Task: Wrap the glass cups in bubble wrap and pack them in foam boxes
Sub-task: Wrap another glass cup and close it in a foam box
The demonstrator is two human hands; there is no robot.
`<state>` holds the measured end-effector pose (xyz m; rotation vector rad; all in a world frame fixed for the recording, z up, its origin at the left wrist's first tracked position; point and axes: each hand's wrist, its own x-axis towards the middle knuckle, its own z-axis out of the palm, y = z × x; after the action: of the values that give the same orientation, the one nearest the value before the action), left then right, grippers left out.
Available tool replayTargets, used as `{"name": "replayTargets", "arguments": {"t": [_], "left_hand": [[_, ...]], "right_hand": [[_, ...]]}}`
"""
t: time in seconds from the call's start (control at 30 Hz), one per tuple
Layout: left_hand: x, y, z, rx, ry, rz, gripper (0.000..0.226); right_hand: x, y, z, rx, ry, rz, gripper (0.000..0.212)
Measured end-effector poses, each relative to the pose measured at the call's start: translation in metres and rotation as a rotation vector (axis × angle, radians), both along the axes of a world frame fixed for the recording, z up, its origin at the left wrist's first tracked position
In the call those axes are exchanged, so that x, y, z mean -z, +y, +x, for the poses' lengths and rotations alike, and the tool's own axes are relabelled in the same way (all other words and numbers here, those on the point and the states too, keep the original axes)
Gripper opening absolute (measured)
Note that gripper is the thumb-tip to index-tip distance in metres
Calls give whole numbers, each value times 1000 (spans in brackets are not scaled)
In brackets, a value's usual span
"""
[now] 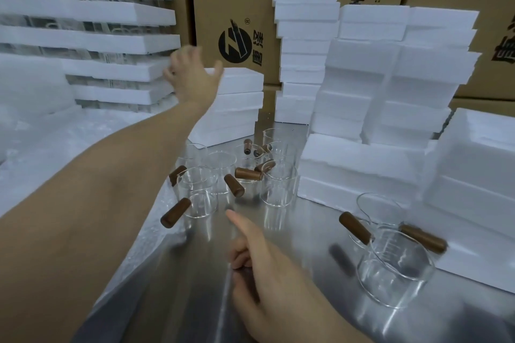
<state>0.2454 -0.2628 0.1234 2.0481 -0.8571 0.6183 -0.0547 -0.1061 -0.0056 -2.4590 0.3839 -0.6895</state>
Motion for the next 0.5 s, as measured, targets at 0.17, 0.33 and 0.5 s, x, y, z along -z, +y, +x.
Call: {"name": "replayTargets", "arguments": {"t": [0.17,0.33,0.5], "left_hand": [[14,-5,-9,48,-584,640,89],[26,-11,-10,-126,-625,712,99],[30,-18,-14,-153,-613,713,98]], "right_hand": [[-2,-1,-1,-2,12,-18,75],[-4,0,-1,-13,36,-7,71],[-6,0,-1,-22,45,11,68]]}}
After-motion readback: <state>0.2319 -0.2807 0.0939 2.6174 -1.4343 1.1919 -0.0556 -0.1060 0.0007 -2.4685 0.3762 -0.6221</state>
